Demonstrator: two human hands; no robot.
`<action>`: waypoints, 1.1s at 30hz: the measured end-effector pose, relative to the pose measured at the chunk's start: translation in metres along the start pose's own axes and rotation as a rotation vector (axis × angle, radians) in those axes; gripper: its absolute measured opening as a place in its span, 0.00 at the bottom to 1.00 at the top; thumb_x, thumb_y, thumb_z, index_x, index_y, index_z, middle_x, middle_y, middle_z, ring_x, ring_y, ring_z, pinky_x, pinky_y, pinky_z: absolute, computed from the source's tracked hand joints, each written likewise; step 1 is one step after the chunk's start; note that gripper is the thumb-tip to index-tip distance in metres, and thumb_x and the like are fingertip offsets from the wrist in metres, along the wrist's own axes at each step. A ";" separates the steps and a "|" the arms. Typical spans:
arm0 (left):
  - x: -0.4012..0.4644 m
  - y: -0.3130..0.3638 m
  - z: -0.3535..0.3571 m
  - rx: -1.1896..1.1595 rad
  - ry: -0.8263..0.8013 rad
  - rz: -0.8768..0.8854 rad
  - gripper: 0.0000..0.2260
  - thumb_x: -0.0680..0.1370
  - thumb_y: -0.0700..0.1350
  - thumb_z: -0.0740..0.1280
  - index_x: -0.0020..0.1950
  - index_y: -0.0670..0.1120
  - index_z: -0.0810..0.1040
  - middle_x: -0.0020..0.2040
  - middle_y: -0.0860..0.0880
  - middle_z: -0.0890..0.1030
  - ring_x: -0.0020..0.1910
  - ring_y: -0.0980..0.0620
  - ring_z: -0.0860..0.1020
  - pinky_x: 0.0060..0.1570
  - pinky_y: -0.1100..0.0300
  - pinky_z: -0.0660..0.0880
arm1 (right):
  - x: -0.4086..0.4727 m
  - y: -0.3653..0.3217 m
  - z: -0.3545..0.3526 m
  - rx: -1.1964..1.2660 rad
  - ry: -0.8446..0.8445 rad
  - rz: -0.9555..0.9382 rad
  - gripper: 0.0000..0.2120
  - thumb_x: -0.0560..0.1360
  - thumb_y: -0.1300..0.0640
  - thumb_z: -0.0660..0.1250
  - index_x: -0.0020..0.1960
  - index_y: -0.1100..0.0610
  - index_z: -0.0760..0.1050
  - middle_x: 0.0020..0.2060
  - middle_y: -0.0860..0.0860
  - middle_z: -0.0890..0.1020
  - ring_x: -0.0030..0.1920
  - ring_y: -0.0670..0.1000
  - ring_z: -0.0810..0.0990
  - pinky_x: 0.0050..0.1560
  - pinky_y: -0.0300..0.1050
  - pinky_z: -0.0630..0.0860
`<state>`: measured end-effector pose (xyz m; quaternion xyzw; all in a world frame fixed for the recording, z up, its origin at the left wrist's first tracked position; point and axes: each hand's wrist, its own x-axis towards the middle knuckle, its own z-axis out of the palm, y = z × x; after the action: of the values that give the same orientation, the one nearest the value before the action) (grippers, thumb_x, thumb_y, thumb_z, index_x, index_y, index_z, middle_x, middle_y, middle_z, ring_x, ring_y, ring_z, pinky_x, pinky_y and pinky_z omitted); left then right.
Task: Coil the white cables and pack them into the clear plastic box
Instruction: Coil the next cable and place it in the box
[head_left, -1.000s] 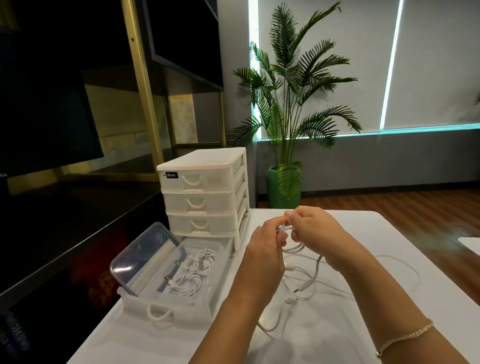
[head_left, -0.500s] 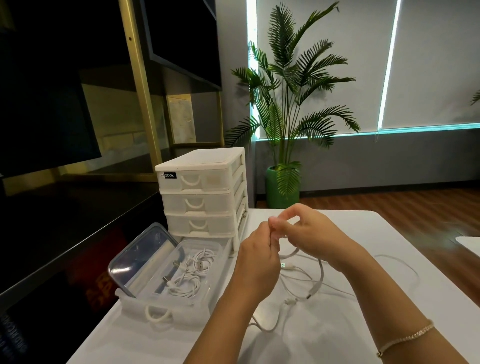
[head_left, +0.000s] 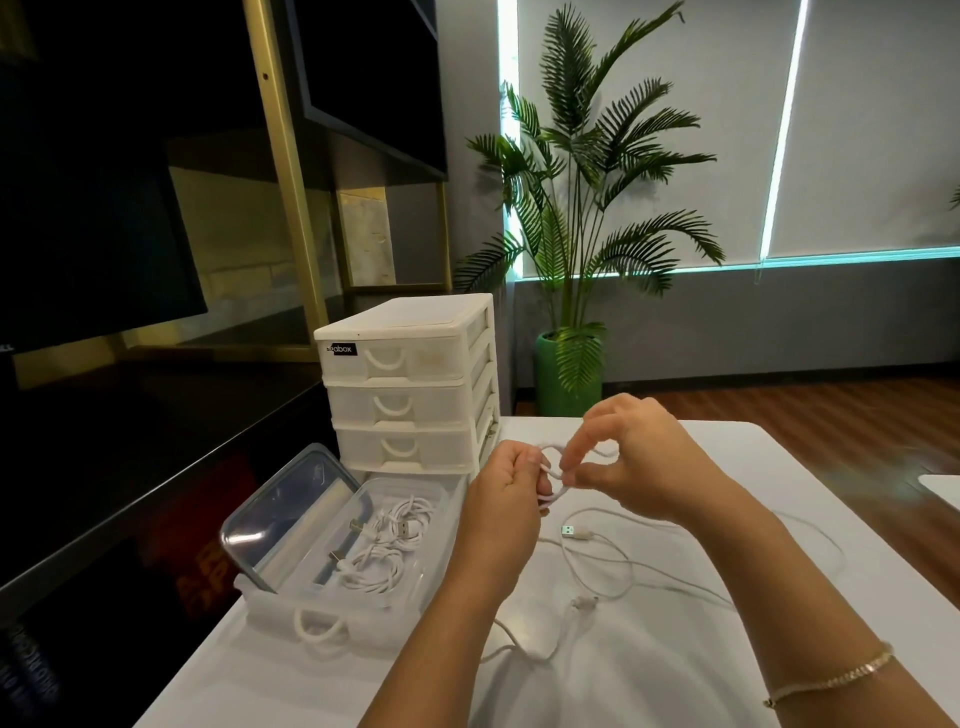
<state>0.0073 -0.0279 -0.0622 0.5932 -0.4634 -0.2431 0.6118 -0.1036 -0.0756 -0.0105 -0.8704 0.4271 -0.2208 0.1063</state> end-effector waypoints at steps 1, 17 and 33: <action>0.001 0.000 0.001 -0.063 -0.005 -0.023 0.12 0.82 0.46 0.54 0.42 0.49 0.72 0.35 0.52 0.73 0.36 0.55 0.72 0.41 0.63 0.72 | 0.000 0.000 0.000 -0.006 -0.021 0.000 0.02 0.70 0.45 0.70 0.42 0.40 0.78 0.64 0.45 0.71 0.65 0.49 0.64 0.63 0.52 0.67; 0.002 0.004 -0.005 -0.319 -0.093 -0.124 0.11 0.81 0.41 0.57 0.49 0.48 0.79 0.35 0.52 0.76 0.33 0.56 0.71 0.39 0.64 0.71 | 0.000 0.000 -0.004 0.344 -0.089 0.066 0.10 0.76 0.51 0.63 0.41 0.53 0.80 0.40 0.44 0.76 0.41 0.44 0.73 0.44 0.42 0.71; -0.003 0.003 -0.001 0.437 0.066 0.307 0.11 0.82 0.46 0.53 0.58 0.48 0.73 0.42 0.54 0.74 0.36 0.59 0.71 0.33 0.78 0.67 | 0.004 -0.009 0.009 0.582 0.001 0.344 0.17 0.72 0.51 0.68 0.40 0.66 0.79 0.41 0.65 0.80 0.39 0.55 0.75 0.55 0.59 0.76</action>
<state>0.0063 -0.0240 -0.0605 0.6415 -0.5692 -0.0222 0.5138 -0.0912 -0.0733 -0.0138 -0.7186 0.4868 -0.3129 0.3857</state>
